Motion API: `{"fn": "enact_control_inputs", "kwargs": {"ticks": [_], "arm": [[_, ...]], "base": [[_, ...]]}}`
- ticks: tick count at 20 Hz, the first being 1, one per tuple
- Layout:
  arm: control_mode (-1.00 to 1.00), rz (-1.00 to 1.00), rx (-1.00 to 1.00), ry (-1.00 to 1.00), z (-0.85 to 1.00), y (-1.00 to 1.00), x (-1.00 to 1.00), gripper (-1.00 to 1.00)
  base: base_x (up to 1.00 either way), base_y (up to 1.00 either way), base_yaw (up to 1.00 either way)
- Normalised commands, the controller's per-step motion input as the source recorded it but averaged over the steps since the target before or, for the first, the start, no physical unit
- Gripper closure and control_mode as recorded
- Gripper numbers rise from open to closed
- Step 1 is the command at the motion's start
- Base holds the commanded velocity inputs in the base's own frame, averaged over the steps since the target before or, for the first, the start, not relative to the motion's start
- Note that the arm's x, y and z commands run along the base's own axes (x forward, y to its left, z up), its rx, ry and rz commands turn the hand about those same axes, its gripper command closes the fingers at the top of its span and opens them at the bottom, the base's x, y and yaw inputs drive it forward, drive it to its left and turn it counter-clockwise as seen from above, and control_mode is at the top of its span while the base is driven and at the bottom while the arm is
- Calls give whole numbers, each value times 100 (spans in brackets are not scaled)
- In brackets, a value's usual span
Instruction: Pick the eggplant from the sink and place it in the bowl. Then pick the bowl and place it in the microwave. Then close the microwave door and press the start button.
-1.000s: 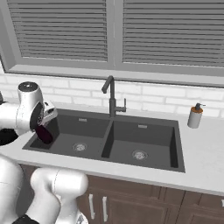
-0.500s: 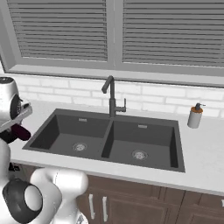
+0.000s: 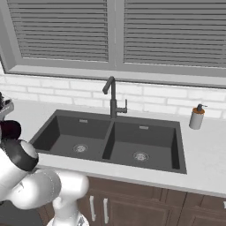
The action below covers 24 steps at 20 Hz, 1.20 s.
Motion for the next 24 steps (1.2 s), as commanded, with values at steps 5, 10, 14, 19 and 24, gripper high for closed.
{"fn": "enact_control_inputs", "kwargs": {"ticks": [5,10,14,19,24], "arm": [[-100,0,-6,2,-14,89,56,100],[-100,0,-5,7,-28,44,63,100],[-100,0,0,10,-42,25,56,100],[-100,0,-2,11,-49,38,41,100],[-100,-2,-4,4,-17,37,13,100]], "base": [[0,0,0],[0,0,0],[0,0,0],[0,0,0],[0,0,0]]}}
